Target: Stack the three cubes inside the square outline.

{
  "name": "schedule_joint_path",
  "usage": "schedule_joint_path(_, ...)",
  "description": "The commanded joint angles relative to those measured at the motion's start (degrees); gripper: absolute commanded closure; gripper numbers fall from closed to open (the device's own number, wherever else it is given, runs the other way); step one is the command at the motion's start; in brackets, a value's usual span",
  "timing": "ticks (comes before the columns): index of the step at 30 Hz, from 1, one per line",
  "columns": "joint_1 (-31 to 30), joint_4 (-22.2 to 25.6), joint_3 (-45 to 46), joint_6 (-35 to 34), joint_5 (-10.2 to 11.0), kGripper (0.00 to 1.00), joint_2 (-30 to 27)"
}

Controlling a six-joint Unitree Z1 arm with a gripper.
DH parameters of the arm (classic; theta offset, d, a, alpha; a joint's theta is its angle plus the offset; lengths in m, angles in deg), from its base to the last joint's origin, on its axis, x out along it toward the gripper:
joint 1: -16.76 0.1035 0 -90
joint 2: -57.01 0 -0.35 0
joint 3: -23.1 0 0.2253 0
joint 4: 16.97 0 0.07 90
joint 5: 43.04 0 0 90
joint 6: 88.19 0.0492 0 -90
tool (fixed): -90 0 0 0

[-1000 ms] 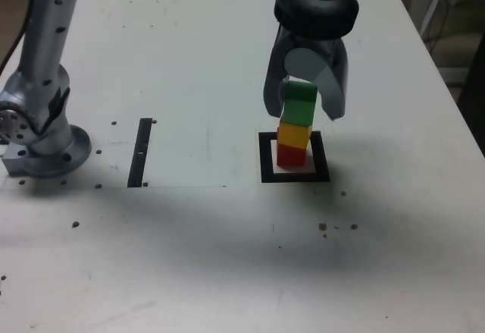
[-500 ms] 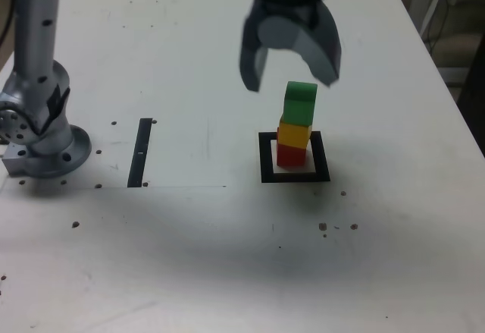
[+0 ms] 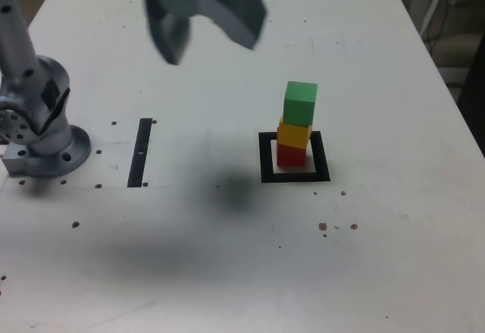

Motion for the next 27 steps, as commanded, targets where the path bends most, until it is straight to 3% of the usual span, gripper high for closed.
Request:
schedule_joint_path(1, 0.1, -3.1, 6.8, -0.3, -0.6, 0.01, -1.7)
schedule_joint_path(6, 0.1, -10.5, 20.6, -1.4, -1.6, 0.01, -5.6)
schedule_joint_path(12, 0.1, -13.4, 30.2, -4.3, 2.2, 0.01, -8.8)
schedule_joint_path(16, 0.2, -16.7, 35.7, -6.0, 3.2, 0.01, -10.0)
schedule_joint_path(27, 0.6, -18.9, 40.2, -7.2, 3.0, 0.01, -12.4)
